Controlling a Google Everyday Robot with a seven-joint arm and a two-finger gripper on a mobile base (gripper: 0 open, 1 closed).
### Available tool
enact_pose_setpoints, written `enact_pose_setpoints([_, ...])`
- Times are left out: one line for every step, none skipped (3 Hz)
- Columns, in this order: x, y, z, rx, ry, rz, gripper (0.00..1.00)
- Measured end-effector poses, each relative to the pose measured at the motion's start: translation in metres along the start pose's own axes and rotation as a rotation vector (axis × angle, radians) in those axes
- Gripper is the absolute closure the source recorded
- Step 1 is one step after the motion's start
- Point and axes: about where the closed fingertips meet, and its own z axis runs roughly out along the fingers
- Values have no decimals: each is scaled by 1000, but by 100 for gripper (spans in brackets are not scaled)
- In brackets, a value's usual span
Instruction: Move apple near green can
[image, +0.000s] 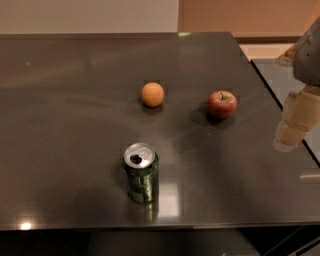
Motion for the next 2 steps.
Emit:
enact_pose_setpoints([0, -2, 1, 4, -4, 0, 0])
enact_pose_setpoints([1, -16, 12, 3, -55, 10, 0])
